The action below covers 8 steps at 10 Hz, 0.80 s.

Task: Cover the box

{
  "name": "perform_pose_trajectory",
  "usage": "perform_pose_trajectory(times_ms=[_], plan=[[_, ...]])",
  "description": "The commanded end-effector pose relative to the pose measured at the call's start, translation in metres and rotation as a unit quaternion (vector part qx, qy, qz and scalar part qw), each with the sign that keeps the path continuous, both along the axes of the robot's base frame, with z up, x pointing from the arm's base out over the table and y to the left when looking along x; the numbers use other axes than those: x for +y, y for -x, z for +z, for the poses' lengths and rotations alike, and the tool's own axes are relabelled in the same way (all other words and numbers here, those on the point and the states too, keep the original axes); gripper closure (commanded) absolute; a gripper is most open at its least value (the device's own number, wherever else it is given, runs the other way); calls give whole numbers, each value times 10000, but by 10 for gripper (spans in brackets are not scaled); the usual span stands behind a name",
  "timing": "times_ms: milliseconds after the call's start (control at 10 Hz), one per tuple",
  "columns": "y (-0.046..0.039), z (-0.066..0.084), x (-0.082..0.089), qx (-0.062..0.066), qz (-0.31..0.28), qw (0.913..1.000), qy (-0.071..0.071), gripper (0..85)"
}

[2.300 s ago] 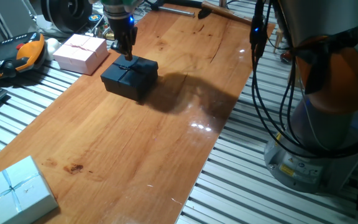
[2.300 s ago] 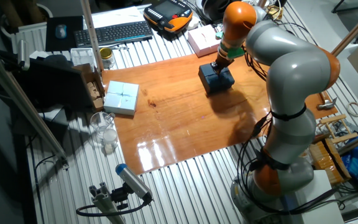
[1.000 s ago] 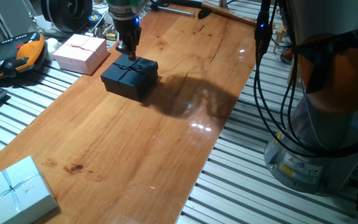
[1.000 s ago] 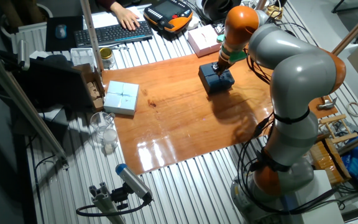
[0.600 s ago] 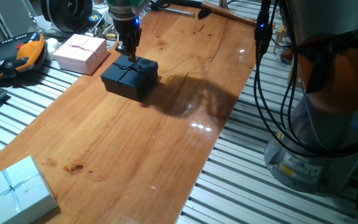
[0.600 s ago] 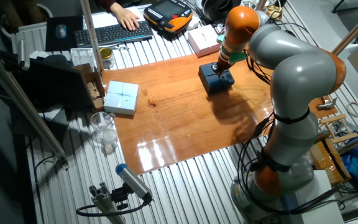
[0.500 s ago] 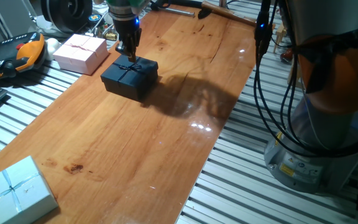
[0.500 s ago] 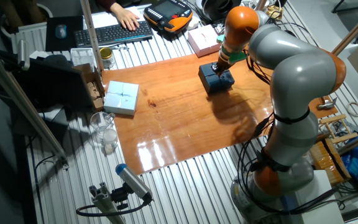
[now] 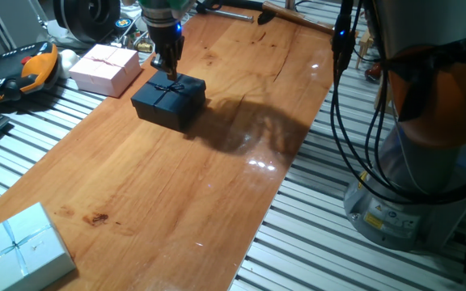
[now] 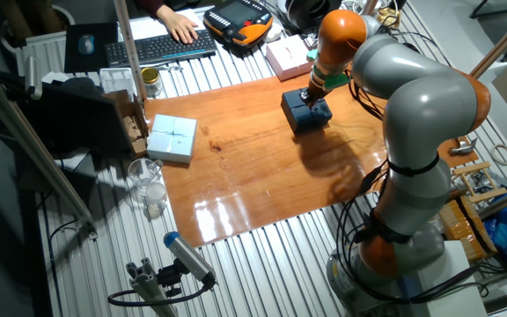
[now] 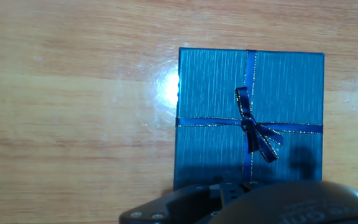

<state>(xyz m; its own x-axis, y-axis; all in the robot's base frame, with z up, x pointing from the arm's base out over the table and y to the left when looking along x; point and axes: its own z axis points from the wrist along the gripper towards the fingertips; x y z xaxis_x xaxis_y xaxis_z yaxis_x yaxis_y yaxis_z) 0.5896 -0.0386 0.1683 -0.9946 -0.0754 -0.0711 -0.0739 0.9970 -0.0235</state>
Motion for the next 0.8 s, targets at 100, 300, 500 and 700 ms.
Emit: perform_pose_trajectory(times_ms=[100, 300, 500, 700], plan=[[-7, -6, 1, 1, -23, 10000, -48, 850], [-6, -5, 3, -22, -15, 10000, -32, 850], [-6, -5, 3, -22, -15, 10000, -9, 850], [-3, -3, 2, -7, -38, 10000, -10, 850]])
